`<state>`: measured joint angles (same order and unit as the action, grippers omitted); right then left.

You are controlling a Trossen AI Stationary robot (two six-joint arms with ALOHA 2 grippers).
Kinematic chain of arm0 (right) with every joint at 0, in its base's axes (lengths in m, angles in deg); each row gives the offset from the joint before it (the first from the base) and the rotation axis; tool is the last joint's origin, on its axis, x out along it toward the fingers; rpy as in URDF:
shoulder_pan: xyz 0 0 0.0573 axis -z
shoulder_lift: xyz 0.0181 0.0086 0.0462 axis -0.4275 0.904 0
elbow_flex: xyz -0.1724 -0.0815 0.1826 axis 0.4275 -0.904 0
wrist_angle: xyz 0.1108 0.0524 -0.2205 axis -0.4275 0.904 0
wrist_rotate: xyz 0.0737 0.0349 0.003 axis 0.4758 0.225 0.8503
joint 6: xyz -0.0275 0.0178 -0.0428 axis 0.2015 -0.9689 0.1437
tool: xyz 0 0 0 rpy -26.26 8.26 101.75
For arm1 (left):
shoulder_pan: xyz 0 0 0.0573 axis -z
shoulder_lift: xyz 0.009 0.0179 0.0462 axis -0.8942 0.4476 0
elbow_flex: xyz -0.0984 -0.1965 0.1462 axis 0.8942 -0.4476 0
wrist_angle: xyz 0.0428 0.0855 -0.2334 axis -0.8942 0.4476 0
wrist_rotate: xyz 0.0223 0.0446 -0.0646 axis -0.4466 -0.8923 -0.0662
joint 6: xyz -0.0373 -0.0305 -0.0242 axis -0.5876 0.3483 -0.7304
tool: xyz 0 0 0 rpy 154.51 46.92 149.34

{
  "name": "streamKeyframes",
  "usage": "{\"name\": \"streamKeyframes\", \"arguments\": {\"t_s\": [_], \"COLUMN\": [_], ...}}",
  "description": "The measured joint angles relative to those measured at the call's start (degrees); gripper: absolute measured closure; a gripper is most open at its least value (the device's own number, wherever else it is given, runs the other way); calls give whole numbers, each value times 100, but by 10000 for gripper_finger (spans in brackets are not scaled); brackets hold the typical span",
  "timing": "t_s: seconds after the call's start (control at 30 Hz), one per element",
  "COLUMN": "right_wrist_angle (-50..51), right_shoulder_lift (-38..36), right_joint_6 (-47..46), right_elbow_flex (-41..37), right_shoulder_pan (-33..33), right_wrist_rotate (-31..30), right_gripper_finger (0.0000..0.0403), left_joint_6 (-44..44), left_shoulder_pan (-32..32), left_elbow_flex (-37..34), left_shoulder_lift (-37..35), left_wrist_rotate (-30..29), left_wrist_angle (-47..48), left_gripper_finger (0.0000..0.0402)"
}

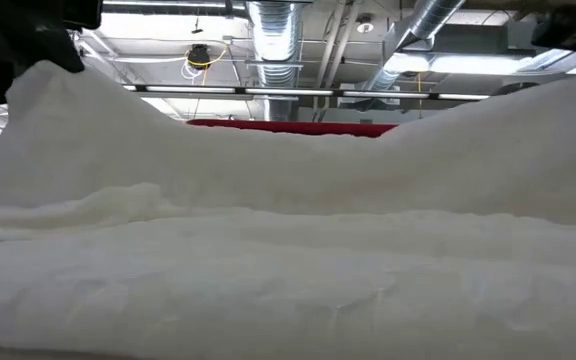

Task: Fold Laundry from Bin
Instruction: Fold the white shirt in the red bin

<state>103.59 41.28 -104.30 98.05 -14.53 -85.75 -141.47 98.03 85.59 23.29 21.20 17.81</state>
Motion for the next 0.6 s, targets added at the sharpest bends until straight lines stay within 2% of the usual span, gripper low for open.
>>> {"name": "streamKeyframes", "arguments": {"t_s": [0.23,0.6], "right_wrist_angle": [-625,-893], "right_shoulder_lift": [127,486], "right_joint_6": [-91,-273], "right_elbow_flex": [2,2], "right_shoulder_pan": [-148,-501], "right_wrist_rotate": [-52,111], "right_gripper_finger": [384,384], "left_joint_6": [-444,-739], "left_shoulder_pan": [533,974], "left_elbow_flex": [0,0], "left_shoulder_lift": [3,88], "left_wrist_rotate": [-301,-408], "left_wrist_angle": [-32,-40], "left_gripper_finger": [401,401]}}
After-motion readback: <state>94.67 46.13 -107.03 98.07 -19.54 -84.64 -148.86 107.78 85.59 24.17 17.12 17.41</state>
